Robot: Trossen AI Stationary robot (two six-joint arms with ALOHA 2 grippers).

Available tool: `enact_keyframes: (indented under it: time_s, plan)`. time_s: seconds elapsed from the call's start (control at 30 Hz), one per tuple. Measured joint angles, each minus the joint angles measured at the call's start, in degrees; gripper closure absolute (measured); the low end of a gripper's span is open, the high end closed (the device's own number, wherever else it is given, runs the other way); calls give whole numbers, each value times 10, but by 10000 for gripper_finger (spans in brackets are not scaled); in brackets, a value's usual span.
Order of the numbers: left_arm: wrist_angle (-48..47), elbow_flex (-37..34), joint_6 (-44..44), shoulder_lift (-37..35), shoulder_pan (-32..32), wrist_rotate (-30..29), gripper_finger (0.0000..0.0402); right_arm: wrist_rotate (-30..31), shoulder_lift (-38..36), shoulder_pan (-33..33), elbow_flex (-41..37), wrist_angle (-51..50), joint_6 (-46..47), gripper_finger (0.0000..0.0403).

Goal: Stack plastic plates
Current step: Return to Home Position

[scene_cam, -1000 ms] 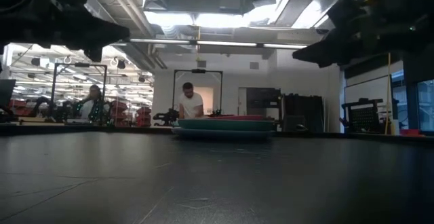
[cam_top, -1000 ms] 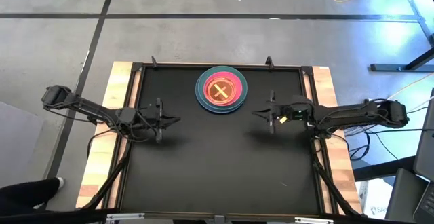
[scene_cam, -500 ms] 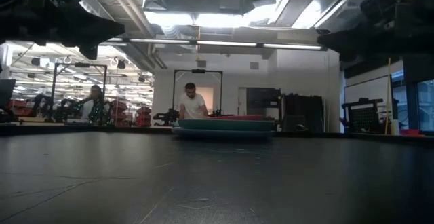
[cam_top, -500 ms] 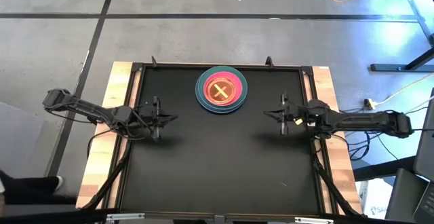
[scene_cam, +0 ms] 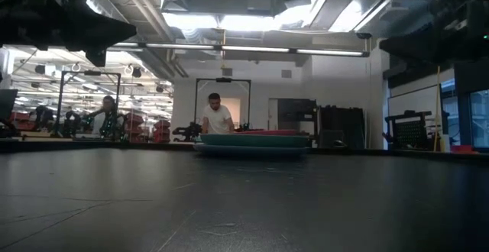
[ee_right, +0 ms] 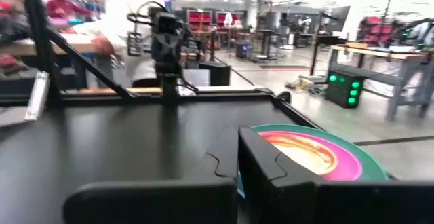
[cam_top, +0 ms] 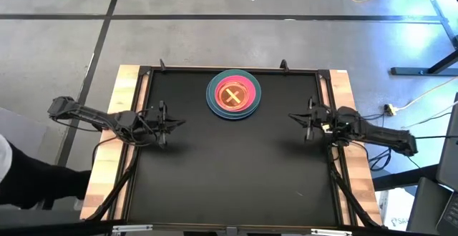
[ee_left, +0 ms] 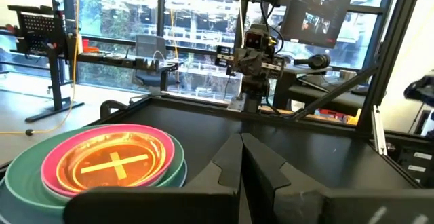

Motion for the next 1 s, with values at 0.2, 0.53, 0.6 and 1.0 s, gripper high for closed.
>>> enact_keyframes:
  time_s: [0.2,0.53,0.6,1.0]
  plan:
    - [-21,0,9,-25,-3,-6,398,-33,-27,0,-11,-29,19,397]
    - [-35,0,3,-26,-5,29,398,-31,-24,0,-23,-16,39,398]
    - [-35,0,3,-26,-5,43,398,-30,-23,0,-23,-17,39,397]
    - [-40,0,34,-26,-5,38,398,-25,-23,0,-23,-18,39,397]
